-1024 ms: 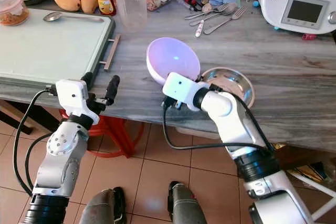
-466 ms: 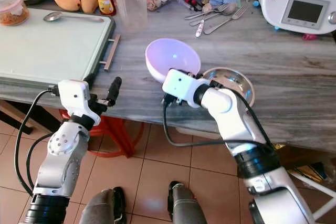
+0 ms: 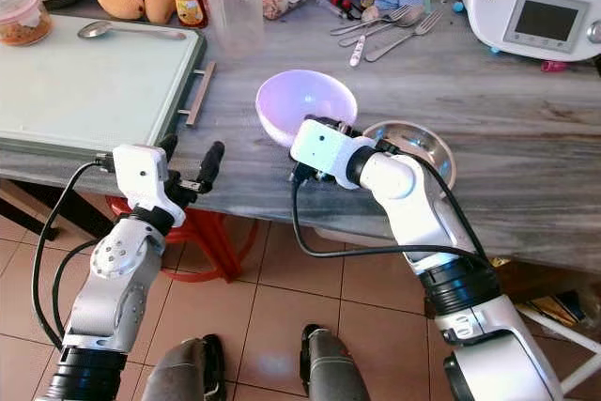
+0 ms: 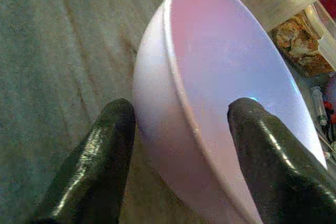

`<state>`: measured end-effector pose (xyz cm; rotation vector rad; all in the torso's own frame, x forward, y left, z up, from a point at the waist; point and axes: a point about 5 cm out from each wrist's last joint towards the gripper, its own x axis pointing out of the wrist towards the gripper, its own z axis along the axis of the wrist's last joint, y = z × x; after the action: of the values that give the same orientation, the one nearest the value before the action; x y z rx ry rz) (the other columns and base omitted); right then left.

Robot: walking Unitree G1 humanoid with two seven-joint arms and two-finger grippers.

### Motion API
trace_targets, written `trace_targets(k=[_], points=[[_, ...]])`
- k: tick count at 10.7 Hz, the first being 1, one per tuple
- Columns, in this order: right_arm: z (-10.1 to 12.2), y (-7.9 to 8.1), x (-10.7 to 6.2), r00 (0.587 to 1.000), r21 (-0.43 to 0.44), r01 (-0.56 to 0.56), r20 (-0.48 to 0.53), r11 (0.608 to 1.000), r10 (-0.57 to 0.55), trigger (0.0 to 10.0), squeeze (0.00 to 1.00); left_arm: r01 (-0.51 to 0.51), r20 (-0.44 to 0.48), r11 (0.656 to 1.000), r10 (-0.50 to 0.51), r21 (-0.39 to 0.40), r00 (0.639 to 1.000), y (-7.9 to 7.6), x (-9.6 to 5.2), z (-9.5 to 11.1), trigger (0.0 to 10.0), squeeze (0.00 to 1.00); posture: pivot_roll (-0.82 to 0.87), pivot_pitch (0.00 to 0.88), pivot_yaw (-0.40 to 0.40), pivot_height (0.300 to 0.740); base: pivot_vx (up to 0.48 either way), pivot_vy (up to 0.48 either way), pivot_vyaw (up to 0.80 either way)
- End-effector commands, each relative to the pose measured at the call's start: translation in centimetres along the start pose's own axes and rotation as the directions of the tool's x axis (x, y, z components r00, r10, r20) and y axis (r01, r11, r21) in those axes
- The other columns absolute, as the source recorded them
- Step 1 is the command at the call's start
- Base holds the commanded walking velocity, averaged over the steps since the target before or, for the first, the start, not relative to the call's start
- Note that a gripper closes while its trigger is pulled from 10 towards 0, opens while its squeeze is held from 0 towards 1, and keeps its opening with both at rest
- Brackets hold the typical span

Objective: Setting the table

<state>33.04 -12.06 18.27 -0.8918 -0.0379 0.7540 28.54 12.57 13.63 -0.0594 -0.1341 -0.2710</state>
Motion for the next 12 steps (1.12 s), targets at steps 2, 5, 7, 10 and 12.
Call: trace_targets(k=[2,5,7,10,12], points=[[0.1,-0.1,-0.1,1.0,-0.012,-0.002,-0.001,1.0,0.002,10.0,1.0,0.013,-0.026,1.0,-0.013,-0.003,1.0,-0.1,-0.1,-0.4,10.0,0.0,-0.09,0.185,-0.004,0.74,0.0,0.0,0.0],[0.1,-0.1,-0.1,1.0,-0.012,-0.002,-0.001,1.0,0.002,10.0,1.0,0.013,-0.026,1.0,-0.013,-0.003,1.0,-0.1,-0.1,-0.4,10.0,0.0,-0.09,0.185,-0.004,0.74,0.0,0.0,0.0],[0.1,-0.1,-0.1,1.0,-0.012,-0.002,-0.001,1.0,0.002,10.0,1.0,0.013,-0.026,1.0,-0.013,-0.003,1.0,-0.1,-0.1,-0.4,10.0,0.0,-0.09,0.185,-0.004,0.74,0.0,0.0,0.0],[0.1,-0.1,-0.1,1.0,-0.012,-0.002,-0.001,1.0,0.002,10.0,1.0,0.013,-0.026,1.0,-0.013,-0.003,1.0,-0.1,-0.1,-0.4,10.0,0.0,-0.09,0.185,-0.004,0.74,0.0,0.0,0.0],[3.1,-1.3,-0.4,0.957,0.091,0.187,0.209,0.978,-0.202,10.0,1.0,0.033,-0.039,0.999,-0.033,-0.005,0.999,-0.5,-0.1,-0.7,10.0,0.0,-0.09,0.181,-0.005,0.74,0.0,0.0,0.0]])
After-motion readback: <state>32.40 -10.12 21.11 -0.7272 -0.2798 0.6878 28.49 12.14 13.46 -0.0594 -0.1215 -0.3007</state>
